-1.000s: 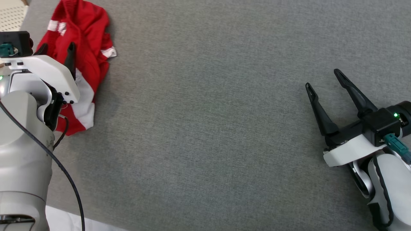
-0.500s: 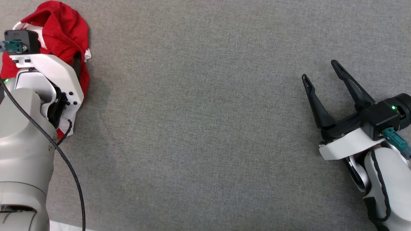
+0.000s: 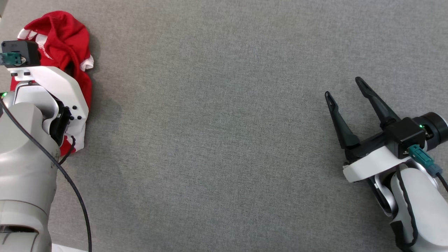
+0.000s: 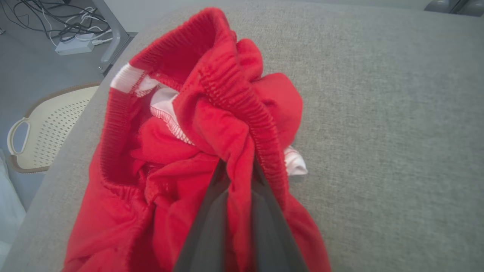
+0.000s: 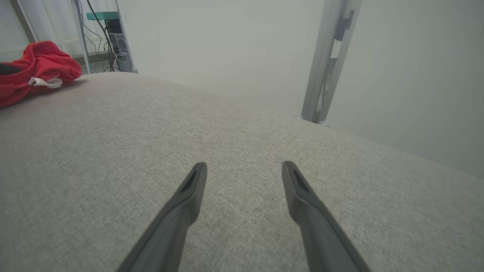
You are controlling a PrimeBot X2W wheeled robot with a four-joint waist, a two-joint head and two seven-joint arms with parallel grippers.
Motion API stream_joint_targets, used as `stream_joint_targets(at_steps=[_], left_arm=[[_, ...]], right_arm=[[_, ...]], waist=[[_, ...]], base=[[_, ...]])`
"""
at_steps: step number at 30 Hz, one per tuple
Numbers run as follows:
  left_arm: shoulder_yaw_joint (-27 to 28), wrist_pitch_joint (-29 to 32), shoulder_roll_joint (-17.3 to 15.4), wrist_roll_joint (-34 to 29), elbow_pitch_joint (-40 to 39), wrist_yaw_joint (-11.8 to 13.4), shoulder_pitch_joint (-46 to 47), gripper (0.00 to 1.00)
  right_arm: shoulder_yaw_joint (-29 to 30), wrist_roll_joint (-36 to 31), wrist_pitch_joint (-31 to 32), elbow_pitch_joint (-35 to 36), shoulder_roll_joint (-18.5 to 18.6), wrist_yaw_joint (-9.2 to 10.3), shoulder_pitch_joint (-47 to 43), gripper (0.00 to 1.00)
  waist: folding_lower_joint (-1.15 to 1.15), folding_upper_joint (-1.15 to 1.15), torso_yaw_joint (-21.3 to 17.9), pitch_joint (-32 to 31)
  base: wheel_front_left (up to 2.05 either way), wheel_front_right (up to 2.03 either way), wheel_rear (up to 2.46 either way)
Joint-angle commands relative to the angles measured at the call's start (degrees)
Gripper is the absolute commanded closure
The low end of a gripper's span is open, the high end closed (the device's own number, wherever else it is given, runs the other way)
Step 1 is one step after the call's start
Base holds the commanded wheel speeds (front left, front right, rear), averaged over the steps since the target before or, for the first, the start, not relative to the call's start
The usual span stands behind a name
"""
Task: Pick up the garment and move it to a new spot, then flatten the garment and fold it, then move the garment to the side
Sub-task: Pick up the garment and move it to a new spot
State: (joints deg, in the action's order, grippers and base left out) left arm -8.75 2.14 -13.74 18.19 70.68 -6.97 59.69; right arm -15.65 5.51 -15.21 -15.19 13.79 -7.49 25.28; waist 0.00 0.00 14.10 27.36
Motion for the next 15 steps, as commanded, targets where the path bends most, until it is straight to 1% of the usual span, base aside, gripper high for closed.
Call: stream_joint_targets(at_steps=[1,2,3,8,9,12,15], left_arm=[[-0.1,-0.2,-0.4,0.0,-0.3,0.3,-0.4,1.0],[0.0,-1.8,-0.3,0.1,-0.6,0.5,-0.4,1.0],[0.2,-5.2,-0.1,0.5,-1.1,0.5,-0.7,1.0],[1.2,-12.7,1.1,2.2,-2.8,0.0,-1.7,1.0],[1.6,-13.6,1.3,2.9,-3.2,-0.1,-1.8,1.0],[3.5,-15.3,3.3,7.0,-5.1,-0.5,-2.4,1.0],[1.1,-15.8,5.3,10.5,-9.7,-0.6,-4.3,1.0]], right_arm=[[-0.1,-0.2,0.0,0.0,-0.1,-0.01,-0.3,0.0],[-0.1,-0.1,0.0,-0.1,-0.2,-0.01,-0.5,0.0],[-0.1,0.0,0.0,-0.4,-0.8,-0.01,-1.1,0.0],[0.4,0.2,0.0,-1.1,-2.4,-0.01,-2.2,0.0],[0.6,0.3,0.0,-1.4,-2.7,-0.01,-2.6,0.0],[1.4,0.3,0.0,-1.6,-4.0,-0.01,-3.5,0.0],[2.1,0.2,0.0,-1.9,-5.1,-0.01,-4.6,0.0]], waist=[[0.0,0.0,0.0,-0.6],[0.0,0.0,0.0,-1.3],[0.0,0.0,-0.1,-2.7],[0.0,0.0,-0.6,-7.2],[0.0,0.0,-0.8,-8.2],[0.0,0.0,-1.6,-11.4],[0.0,0.0,-2.8,-14.4]], base=[[0.0,0.0,0.0],[0.0,0.0,0.0],[0.0,0.0,0.0],[0.0,0.0,0.0],[0.0,0.0,0.0],[0.0,0.0,0.0],[0.0,0.0,0.0]])
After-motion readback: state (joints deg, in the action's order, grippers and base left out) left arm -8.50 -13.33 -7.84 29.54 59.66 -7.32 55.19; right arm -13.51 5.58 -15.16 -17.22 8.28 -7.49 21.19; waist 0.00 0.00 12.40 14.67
